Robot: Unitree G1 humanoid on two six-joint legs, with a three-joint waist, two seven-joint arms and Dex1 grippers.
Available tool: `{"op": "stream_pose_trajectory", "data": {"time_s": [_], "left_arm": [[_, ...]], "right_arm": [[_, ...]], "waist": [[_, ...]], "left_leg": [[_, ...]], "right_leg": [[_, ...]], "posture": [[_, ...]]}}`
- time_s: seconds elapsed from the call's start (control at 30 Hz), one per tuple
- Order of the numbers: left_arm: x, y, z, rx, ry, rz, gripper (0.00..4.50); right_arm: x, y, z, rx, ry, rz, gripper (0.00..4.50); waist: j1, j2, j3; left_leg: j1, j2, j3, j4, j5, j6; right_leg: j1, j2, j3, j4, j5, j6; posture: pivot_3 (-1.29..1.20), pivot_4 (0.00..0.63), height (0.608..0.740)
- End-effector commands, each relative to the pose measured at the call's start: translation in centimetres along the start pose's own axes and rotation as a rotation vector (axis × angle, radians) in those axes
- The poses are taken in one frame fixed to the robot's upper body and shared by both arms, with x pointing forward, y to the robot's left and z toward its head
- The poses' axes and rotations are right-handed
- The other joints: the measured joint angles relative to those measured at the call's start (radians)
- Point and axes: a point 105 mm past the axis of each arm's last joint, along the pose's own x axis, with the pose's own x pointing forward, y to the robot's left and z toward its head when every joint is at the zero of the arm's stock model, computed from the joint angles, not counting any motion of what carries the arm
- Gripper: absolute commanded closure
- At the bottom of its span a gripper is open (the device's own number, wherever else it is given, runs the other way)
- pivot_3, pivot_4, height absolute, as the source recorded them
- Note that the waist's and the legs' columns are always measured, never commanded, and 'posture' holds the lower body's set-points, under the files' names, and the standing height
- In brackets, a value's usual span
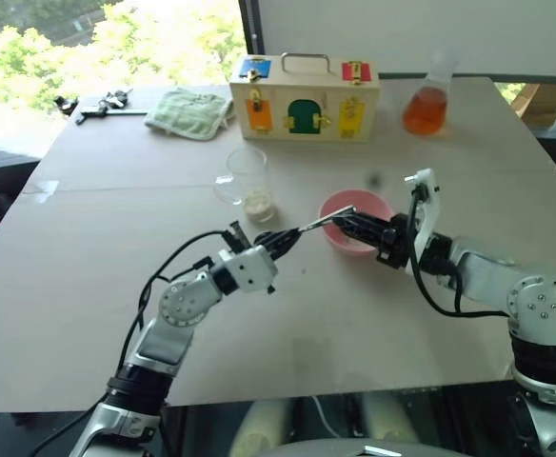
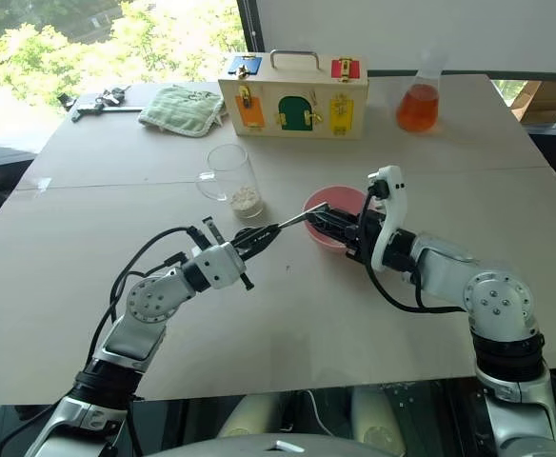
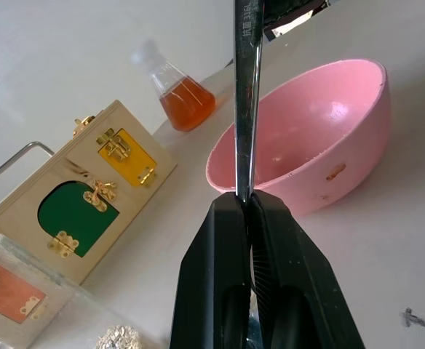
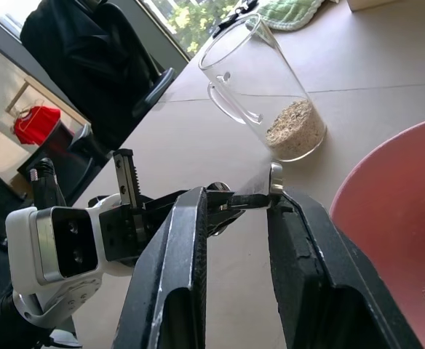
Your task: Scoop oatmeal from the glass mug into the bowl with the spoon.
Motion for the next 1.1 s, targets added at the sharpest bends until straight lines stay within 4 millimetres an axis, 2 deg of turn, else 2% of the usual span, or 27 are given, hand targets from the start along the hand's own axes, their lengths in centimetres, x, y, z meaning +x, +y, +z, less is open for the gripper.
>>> {"op": "stream_pose_trajectory", "data": {"time_s": [0.03,0.83,0.97,1.1], "left_arm": [[-0.07,0.75,1.13,0.039,-0.038,0.016,4.50],[0.38,0.26,1.94,0.040,-0.083,-0.005,4.50],[0.41,0.24,1.85,0.040,-0.081,-0.003,4.50],[0.37,0.24,1.81,0.037,-0.080,0.000,4.50]], "right_arm": [[-0.13,0.68,1.34,-0.027,-0.052,0.025,3.21],[0.26,0.87,1.32,-0.027,-0.051,0.025,3.21],[0.26,0.85,1.30,-0.029,-0.048,0.024,4.44],[0.32,0.88,1.29,-0.030,-0.047,0.024,4.44]], "waist": [[0.000,0.000,0.000],[0.000,0.000,0.000],[0.000,0.000,0.000],[0.000,0.000,0.000]], "left_leg": [[0.000,0.000,0.000,0.000,0.000,0.000],[0.000,0.000,0.000,0.000,0.000,0.000],[0.000,0.000,0.000,0.000,0.000,0.000],[0.000,0.000,0.000,0.000,0.000,0.000]], "right_leg": [[0.000,0.000,0.000,0.000,0.000,0.000],[0.000,0.000,0.000,0.000,0.000,0.000],[0.000,0.000,0.000,0.000,0.000,0.000],[0.000,0.000,0.000,0.000,0.000,0.000]], "posture": [[0.00,0.150,0.740],[0.00,0.150,0.740],[0.00,0.150,0.740],[0.00,0.150,0.740]]}}
